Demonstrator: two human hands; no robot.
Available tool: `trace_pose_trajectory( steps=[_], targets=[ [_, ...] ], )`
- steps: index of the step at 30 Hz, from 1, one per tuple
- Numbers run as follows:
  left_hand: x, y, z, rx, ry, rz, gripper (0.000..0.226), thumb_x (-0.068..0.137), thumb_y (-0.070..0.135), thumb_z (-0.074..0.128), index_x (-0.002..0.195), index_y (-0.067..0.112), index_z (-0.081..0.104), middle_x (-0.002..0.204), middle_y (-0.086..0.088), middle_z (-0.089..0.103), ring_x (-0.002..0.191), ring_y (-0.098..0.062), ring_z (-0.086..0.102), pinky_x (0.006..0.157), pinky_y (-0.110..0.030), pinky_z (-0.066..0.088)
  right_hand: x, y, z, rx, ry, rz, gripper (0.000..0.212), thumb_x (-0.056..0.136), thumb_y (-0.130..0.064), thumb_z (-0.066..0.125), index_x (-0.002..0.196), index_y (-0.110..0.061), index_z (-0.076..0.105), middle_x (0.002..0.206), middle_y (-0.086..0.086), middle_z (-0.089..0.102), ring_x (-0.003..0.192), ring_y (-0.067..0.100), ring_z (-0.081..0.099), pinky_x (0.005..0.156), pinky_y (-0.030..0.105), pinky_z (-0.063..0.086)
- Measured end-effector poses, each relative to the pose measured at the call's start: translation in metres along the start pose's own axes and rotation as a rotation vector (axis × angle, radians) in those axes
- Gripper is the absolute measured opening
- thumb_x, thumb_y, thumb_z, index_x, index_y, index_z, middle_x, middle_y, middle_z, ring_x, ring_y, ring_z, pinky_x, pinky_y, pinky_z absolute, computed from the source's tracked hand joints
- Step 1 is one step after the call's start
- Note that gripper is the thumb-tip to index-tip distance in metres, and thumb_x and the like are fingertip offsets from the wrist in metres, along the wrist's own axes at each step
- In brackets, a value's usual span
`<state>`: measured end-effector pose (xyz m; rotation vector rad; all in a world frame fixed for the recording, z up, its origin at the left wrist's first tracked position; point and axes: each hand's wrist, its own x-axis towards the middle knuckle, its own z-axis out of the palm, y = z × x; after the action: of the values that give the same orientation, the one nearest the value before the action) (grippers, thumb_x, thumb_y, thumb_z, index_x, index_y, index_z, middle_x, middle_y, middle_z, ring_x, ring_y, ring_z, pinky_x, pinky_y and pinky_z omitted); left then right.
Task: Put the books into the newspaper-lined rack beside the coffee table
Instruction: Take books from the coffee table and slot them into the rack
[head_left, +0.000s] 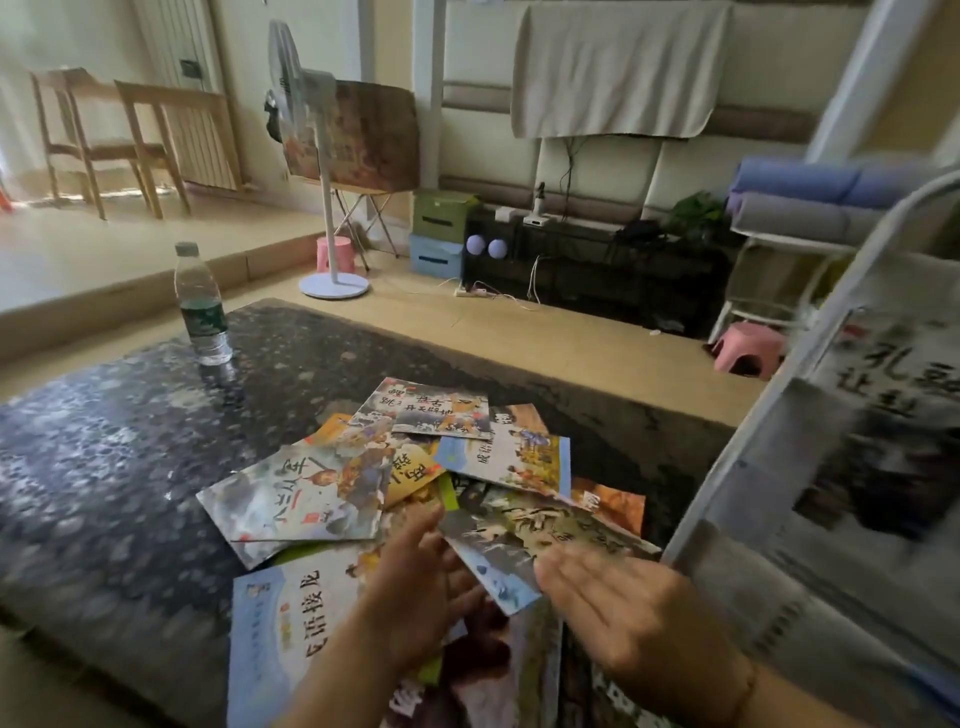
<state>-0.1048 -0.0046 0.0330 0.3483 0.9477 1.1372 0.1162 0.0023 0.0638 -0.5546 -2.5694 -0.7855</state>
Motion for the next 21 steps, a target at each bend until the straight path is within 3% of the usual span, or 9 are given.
trace_pose_trajectory(
  steps=[3,6,9,11,12,14,16,18,21],
  targets=[
    [-0.017,-0.006,0.011,0.009,-0.012,0.012,0.019,0.088,0.009,0.053,0.074,0.000,0.062,0.070,-0.016,0.065,0.054,-0.026,0.065,0.049,-0.031,0.054,-0.024,0.004,-0.028,0.023,0.012,-0.057,0.024,0.100,-0.019,0.053,0.109,-0.016,0.074,0.107,0.000,0.074,0.095,0.014,0.071,0.070,0.032,0.060],
    [-0.036,-0.009,0.023,0.136,-0.022,0.014,0.036,0.094,0.003,0.047,0.064,0.001,0.065,0.072,-0.019,0.068,0.056,-0.029,0.067,0.049,-0.033,0.055,-0.051,0.011,-0.056,0.080,0.152,0.084,0.024,0.097,-0.026,0.055,0.104,-0.020,0.077,0.111,-0.004,0.072,0.103,0.013,0.069,0.080,0.033,0.059],
    [-0.048,-0.011,0.027,0.222,-0.019,0.041,0.015,0.096,0.005,0.050,0.081,0.001,0.050,0.080,-0.026,0.067,0.062,-0.036,0.067,0.053,-0.042,0.056,-0.064,0.027,-0.093,0.344,0.326,0.795,0.031,0.090,-0.040,0.056,0.108,-0.022,0.072,0.114,-0.016,0.067,0.104,0.001,0.063,0.086,0.018,0.050],
    [-0.054,-0.013,0.033,0.224,-0.022,0.037,0.012,0.088,0.009,0.059,0.081,0.003,0.050,0.093,-0.030,0.065,0.078,-0.042,0.065,0.074,-0.052,0.055,-0.070,0.043,-0.107,0.579,0.170,1.186,0.037,0.087,-0.049,0.061,0.120,-0.031,0.063,0.115,-0.023,0.061,0.101,-0.004,0.058,0.081,0.013,0.046],
    [-0.058,-0.015,0.041,0.219,-0.033,0.027,0.011,0.082,0.011,0.063,0.077,0.004,0.055,0.096,-0.030,0.063,0.081,-0.042,0.062,0.081,-0.054,0.050,-0.073,0.051,-0.110,0.721,0.055,1.255,0.041,0.084,-0.047,0.065,0.122,-0.032,0.061,0.114,-0.021,0.063,0.099,-0.005,0.060,0.078,0.014,0.046],
    [-0.061,-0.022,0.057,0.206,-0.096,-0.007,0.009,0.077,0.010,0.062,0.071,0.005,0.067,0.090,-0.030,0.063,0.074,-0.039,0.063,0.074,-0.048,0.050,-0.077,0.062,-0.119,0.931,-0.068,1.264,0.034,0.084,-0.037,0.069,0.116,-0.031,0.062,0.101,-0.013,0.072,0.086,-0.005,0.066,0.065,0.010,0.047],
    [-0.060,-0.028,0.074,0.213,-0.156,-0.018,0.022,0.081,0.004,0.056,0.067,0.005,0.073,0.088,-0.029,0.069,0.066,-0.038,0.067,0.059,-0.046,0.058,-0.080,0.065,-0.128,0.945,-0.111,1.218,0.023,0.086,-0.025,0.070,0.103,-0.038,0.061,0.087,-0.016,0.072,0.080,-0.003,0.067,0.058,0.010,0.048],
    [-0.057,-0.035,0.092,0.262,-0.182,-0.005,0.020,0.089,0.000,0.051,0.088,0.000,0.071,0.093,-0.028,0.071,0.073,-0.039,0.070,0.068,-0.051,0.057,-0.087,0.067,-0.134,0.824,-0.114,1.225,0.026,0.086,-0.021,0.071,0.096,-0.043,0.059,0.092,-0.023,0.065,0.090,-0.002,0.064,0.067,0.014,0.053],
    [-0.054,-0.044,0.113,0.322,-0.189,0.016,0.015,0.092,-0.003,0.051,0.103,-0.005,0.061,0.093,-0.028,0.071,0.074,-0.038,0.071,0.071,-0.052,0.057,-0.096,0.071,-0.146,0.702,-0.127,1.287,0.025,0.086,-0.028,0.071,0.107,-0.038,0.063,0.106,-0.017,0.066,0.101,0.001,0.061,0.080,0.024,0.055]
  ],
)
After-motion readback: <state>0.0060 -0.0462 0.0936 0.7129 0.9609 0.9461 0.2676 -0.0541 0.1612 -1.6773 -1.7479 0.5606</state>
